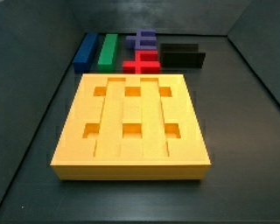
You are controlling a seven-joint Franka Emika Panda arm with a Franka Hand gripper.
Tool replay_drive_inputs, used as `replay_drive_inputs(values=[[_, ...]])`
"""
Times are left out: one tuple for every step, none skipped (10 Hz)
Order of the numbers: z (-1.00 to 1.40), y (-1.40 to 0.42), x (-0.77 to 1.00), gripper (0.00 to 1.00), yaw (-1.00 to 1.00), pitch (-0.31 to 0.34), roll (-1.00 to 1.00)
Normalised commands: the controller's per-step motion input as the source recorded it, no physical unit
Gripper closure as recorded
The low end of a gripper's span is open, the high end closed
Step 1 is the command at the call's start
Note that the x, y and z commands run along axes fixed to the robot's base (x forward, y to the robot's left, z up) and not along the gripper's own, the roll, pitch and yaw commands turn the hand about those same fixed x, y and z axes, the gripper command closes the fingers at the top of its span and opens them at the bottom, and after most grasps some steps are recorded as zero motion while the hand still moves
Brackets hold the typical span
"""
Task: Pick up the green object. Move up. Move to above the board. Insert the green object.
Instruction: Pick up the green object.
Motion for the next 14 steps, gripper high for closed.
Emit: replay_drive_inputs(values=[[-0.03,0.0,0.0,0.0,0.0,0.0,0.0],[0.0,-0.05,0.0,0.0,0.0,0.0,0.03],[0.0,-0.04,0.0,0.0,0.0,0.0,0.02],[-0.27,-0.11,0.0,0.0,0.0,-0.107,-0.06],[-0.81,0.0,0.11,0.0,0.05,-0.069,-0.07],[-1.0,0.0,0.26,0.0,0.04,-0.02,0.0],[-1.0,-0.27,0.22,0.0,0.0,-0.007,0.01],[-1.0,-0.28,0.0,0.0,0.0,-0.053,0.03],[-0.98,-0.41,-0.36,0.0,-0.07,-0.103,0.1],[-0.84,-0.19,-0.61,0.0,-0.15,-0.099,0.12],[-0.86,0.0,-0.83,0.0,-0.18,-0.123,0.09],[-0.84,0.0,-0.6,0.0,-0.14,-0.064,0.1],[-0.61,0.0,-0.66,0.0,-0.08,-0.097,0.16],[-0.37,0.0,-0.47,0.0,0.0,-0.067,0.23]])
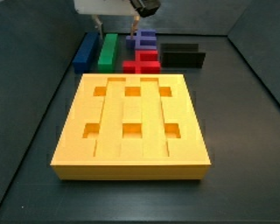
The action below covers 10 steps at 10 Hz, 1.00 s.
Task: Pick up the green object. Move up. Move to above the board. Insert the green object.
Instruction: Pick up the green object.
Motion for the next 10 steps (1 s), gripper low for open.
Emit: replay_drive_inputs(values=[[-0.33,-0.1,0.0,0.0,0.0,0.0,0.29],[-0.34,0.0,0.0,0.0,0.0,0.004,0.29],[-0.34,0.0,0.0,0.0,0.0,0.013,0.29],[-0.24,0.0,-0.07,0.0,0.0,0.001,0.28],[-0.05,0.08,-0.12,0.0,0.0,0.0,0.17],[-0.08,0.02,-0.05,0.0,0.0,0.0,0.21],[-0.23,0.06,0.0,0.0,0.04,0.0,0.29],[-0.23,0.03,0.0,0.0,0.1,0.0,0.35],[-0.21,0.0,0.0,0.0,0.16,0.006,0.41],[-0.17,0.01,0.0,0.0,0.18,0.01,0.49]])
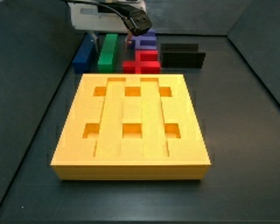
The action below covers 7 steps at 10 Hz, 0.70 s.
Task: Pick up the green object. Move up. Move to above the board. Insert the green object.
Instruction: Pick up the green object.
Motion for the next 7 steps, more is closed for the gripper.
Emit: replay_drive_inputs(values=[[-0.17,0.01,0.0,0.0,0.17,0.014,0.5],[-0.12,0.0,0.0,0.0,0.11,0.034,0.41],[-0.07,0.07,0.0,0.0,0.0,0.06,0.24],[-0.06,0.15,0.0,0.0,0.0,0.059,0.23],[-0.02,0.15,0.0,0.0,0.0,0.079,0.23],[0.0,0.1,0.0,0.0,-0.01,0.087,0.23],[0.0,-0.01,0.03,0.0,0.0,0.066,0.18]])
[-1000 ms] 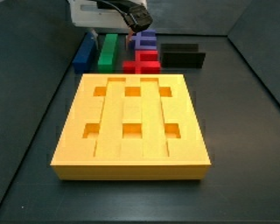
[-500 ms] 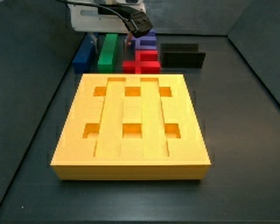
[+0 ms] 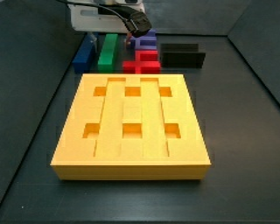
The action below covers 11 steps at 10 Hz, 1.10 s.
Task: Pick up the green object. Move up. Move to above the board. Insert the green object.
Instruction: Pick up the green object.
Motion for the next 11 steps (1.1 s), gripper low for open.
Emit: replay_drive_inputs(values=[[0.0,-0.1,0.09,0.0,0.0,0.06,0.16],[0.0,-0.08,0.03,0.0,0.0,0.026,0.12],[0.0,0.0,0.0,0.0,0.0,0.0,0.0],[0.0,0.0,0.0,1.0,0.0,0.0,0.0],[0.0,0.0,0.0,1.0,0.0,0.0,0.0],[0.0,0.0,0.0,1.0,0.0,0.0,0.0],[0.0,0.0,0.0,1.0,0.0,0.0,0.0],[0.0,0.0,0.0,1.0,0.0,0.0,0.0],[0.0,0.0,0.0,1.0,0.0,0.0,0.0],[0.0,0.0,0.0,1.0,0.0,0.0,0.0],[0.0,0.0,0.0,1.0,0.0,0.0,0.0]])
